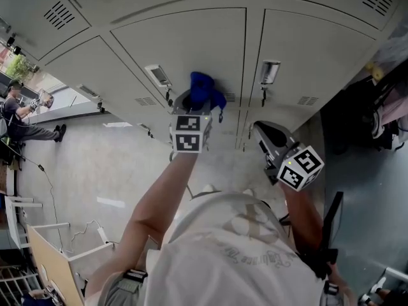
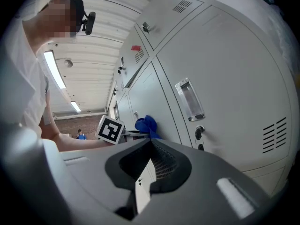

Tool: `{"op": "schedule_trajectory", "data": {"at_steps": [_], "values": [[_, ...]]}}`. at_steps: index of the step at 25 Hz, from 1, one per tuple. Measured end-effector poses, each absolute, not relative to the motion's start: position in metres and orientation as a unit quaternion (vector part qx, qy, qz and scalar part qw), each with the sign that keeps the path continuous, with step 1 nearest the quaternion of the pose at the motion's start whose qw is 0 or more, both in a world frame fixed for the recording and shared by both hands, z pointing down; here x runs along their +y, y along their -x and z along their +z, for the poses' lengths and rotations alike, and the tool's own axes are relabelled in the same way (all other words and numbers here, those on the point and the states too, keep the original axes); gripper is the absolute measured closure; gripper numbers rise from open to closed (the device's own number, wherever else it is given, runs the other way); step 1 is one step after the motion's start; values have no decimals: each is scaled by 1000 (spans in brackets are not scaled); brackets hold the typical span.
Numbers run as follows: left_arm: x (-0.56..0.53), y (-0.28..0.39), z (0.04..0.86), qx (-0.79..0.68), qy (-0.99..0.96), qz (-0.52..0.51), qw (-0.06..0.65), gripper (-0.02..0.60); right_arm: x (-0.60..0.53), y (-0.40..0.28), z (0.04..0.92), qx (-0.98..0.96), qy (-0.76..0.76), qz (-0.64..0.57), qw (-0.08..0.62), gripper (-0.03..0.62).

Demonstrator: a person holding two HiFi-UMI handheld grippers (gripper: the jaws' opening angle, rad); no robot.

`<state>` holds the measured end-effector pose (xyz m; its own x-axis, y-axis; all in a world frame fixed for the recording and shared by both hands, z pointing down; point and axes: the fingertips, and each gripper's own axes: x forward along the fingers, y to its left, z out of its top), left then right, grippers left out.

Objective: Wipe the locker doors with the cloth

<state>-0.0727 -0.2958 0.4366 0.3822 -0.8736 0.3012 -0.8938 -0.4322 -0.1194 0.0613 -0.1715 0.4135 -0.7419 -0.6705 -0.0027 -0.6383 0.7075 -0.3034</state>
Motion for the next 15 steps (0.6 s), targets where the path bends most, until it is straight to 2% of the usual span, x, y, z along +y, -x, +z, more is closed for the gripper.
{"op": "schedule_trajectory", "data": {"at_steps": [6,15], "values": [[-301,119,432,-574,-803,160,29,468,-173,-45,413,924,349,-144,50,587],[-301,149,420,-587,-797,72,122,468,-175,-25,411,926,347,-143,45,588]]}}
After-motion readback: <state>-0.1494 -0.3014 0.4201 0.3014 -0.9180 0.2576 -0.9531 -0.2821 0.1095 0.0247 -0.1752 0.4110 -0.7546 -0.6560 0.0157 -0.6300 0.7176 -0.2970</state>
